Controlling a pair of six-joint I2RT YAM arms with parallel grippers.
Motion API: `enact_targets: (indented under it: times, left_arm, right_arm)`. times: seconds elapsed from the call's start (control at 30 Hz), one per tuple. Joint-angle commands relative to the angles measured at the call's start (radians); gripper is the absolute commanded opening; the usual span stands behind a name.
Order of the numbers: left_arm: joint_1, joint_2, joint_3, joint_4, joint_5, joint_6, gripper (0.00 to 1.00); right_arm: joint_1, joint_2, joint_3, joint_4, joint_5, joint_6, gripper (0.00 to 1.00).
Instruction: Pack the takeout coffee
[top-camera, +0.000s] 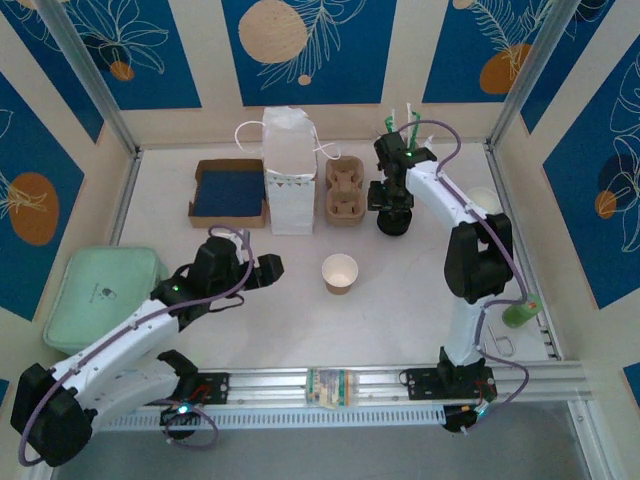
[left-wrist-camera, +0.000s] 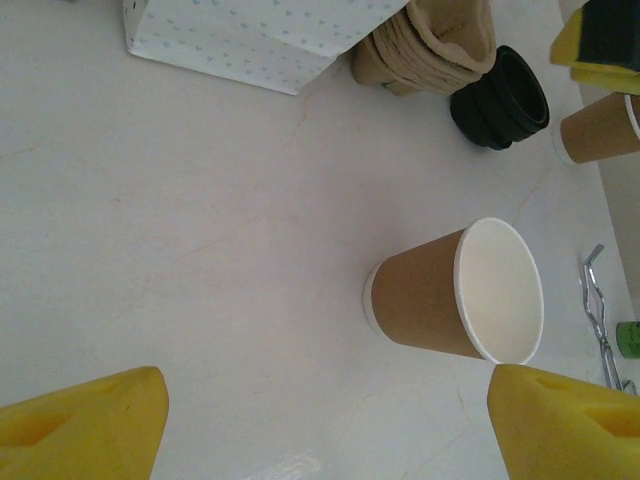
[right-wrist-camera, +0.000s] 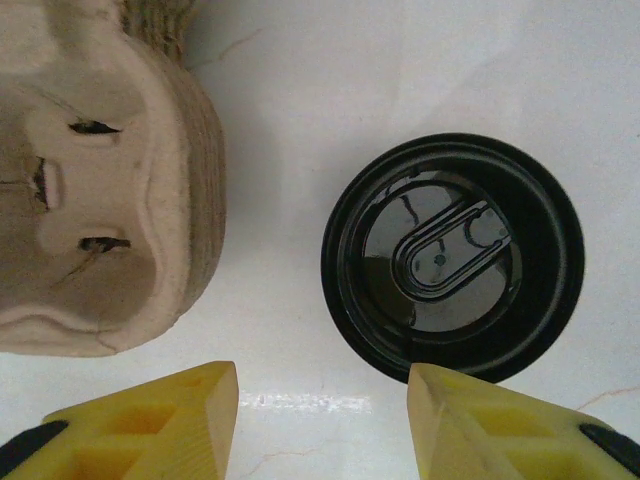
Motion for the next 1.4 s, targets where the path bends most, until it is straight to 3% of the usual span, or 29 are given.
enact_targets:
  times: [0.0, 0.4, 1.07, 1.37]
  left_arm:
    - [0.007, -0.017, -0.014, 0.006, 0.004, 0.010, 0.83]
    - [0.007, -0.012, -0.013, 0.003, -0.001, 0.014, 0.84]
    - [0.007, -0.003, -0.012, 0.008, -0.001, 0.016, 0.84]
    - [0.007, 0.002, -0.006, 0.011, -0.001, 0.017, 0.84]
  right_arm:
    - [-0.007, 0.037, 0.061, -0.054, -0.048, -0.011, 0.49]
    - [-0.010, 0.147, 0.156, -0.104, -0.006, 0.008, 0.46]
    - [-0.001, 0.213, 0.161, -0.110, 0.055, 0.011, 0.38]
    - [0.006, 0.232, 0.182, -0.116, 0.076, 0.002, 0.26]
